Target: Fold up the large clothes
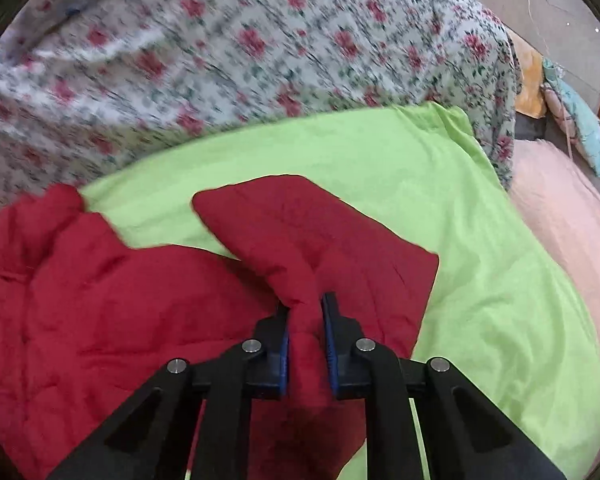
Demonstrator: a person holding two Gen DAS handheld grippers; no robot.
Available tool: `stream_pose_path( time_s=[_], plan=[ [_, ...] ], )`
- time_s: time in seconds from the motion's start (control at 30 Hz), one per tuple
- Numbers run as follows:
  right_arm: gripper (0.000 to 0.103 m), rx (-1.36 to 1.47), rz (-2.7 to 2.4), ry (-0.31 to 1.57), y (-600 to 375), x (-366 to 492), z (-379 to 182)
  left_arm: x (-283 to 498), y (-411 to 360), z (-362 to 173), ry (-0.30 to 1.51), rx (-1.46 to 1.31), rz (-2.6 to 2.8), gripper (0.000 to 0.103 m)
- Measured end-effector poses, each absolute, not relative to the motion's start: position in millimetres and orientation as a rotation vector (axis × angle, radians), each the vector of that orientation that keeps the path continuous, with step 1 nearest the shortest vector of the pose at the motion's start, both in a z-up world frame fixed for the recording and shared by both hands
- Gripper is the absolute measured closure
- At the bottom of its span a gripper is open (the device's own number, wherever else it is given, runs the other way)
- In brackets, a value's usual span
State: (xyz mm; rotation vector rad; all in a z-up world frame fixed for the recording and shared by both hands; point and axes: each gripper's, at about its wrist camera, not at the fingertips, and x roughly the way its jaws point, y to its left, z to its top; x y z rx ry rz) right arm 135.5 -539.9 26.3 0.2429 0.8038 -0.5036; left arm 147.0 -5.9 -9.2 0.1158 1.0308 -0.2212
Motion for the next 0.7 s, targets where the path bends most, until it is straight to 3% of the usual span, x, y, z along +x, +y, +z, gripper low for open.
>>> stream_pose_path(
  time_s=[0.3,0.7],
  plan=[
    [0.090,0.313,-0.251,0.709,-457,107,51,144,4,-11,1.057,0.045,-0.297,0.002],
    [0.090,0.228,0.117,0.736,-294,136,23,150,20,-9,1.079,-0.102,-0.404,0.002]
  ],
)
